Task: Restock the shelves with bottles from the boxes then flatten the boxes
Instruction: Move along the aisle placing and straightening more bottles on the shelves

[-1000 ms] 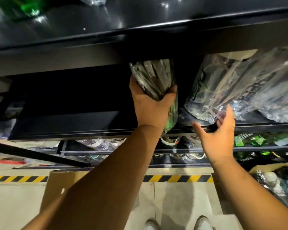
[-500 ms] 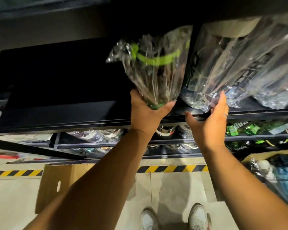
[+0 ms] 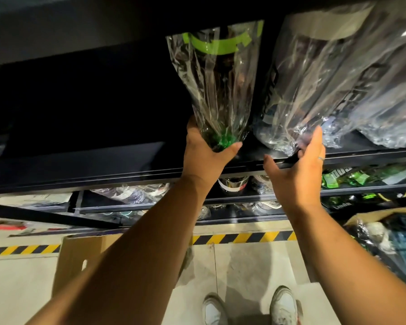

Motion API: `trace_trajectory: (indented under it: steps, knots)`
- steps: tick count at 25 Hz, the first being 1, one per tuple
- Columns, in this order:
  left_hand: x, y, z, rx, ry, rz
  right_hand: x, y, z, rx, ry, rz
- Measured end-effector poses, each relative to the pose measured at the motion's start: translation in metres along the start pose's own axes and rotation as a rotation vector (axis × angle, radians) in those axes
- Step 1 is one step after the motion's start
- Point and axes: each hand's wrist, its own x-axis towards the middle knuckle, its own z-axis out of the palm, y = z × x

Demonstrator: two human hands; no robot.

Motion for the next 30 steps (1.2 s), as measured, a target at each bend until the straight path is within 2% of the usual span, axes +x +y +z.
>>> trace_trajectory:
  steps: [5, 9, 12, 15, 17, 19, 22, 26, 30]
  knots:
    - [-0.041, -0.006, -0.01, 0.134, 0.009, 0.031, -0.005, -0.006, -0.007, 0.018, -0.021, 0.008]
    - [-0.092, -0.029, -0.005, 0.481, 0.077, 0.196, -0.029, -0.004, -0.025, -0.195, -0.01, -0.123]
    - [-0.121, -0.034, 0.015, 0.701, -0.122, 0.335, -0.048, 0.014, -0.05, -0.465, -0.01, -0.109]
    - [-0.139, -0.027, 0.039, 0.807, -0.363, 0.369, -0.066, 0.041, -0.08, -0.673, -0.064, -0.061]
    - [-0.152, -0.023, 0.057, 0.823, -0.447, 0.397, -0.082, 0.067, -0.111, -0.777, -0.126, 0.033]
    - [-0.168, -0.021, 0.08, 0.822, -0.497, 0.46, -0.101, 0.101, -0.151, -0.88, -0.176, 0.206]
    - [-0.193, -0.023, 0.122, 0.825, -0.555, 0.545, -0.128, 0.157, -0.21, -0.968, -0.187, 0.399]
    - [-0.228, -0.028, 0.21, 0.79, -0.625, 0.57, -0.131, 0.24, -0.278, -1.02, -0.181, 0.527]
    - [-0.26, -0.038, 0.307, 0.758, -0.697, 0.573, -0.111, 0.331, -0.314, -1.026, -0.296, 0.635]
